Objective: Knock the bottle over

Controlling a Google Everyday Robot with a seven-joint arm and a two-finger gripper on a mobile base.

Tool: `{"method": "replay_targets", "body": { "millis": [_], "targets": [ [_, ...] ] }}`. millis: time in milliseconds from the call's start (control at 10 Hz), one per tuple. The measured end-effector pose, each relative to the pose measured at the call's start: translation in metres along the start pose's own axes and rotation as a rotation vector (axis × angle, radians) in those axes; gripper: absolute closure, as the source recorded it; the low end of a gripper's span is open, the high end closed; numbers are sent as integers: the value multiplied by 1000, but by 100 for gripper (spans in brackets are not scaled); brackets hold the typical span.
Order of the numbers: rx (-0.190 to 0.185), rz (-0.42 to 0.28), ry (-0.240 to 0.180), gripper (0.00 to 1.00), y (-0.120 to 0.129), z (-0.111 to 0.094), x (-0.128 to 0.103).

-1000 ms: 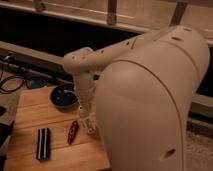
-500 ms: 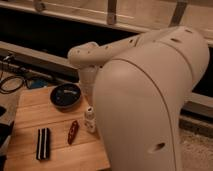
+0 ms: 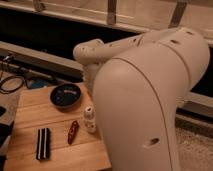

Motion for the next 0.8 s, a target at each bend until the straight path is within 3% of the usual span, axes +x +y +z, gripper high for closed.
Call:
{"method": "replay_targets", "body": {
  "millis": [200,400,600,800],
  "targets": [
    [1,15,-1,53,-3,0,-2],
    [3,55,46,74,-8,9,-6],
    [39,82,106,94,-36,25,-3],
    [96,95,161,100,-71,39,15]
  ]
}}
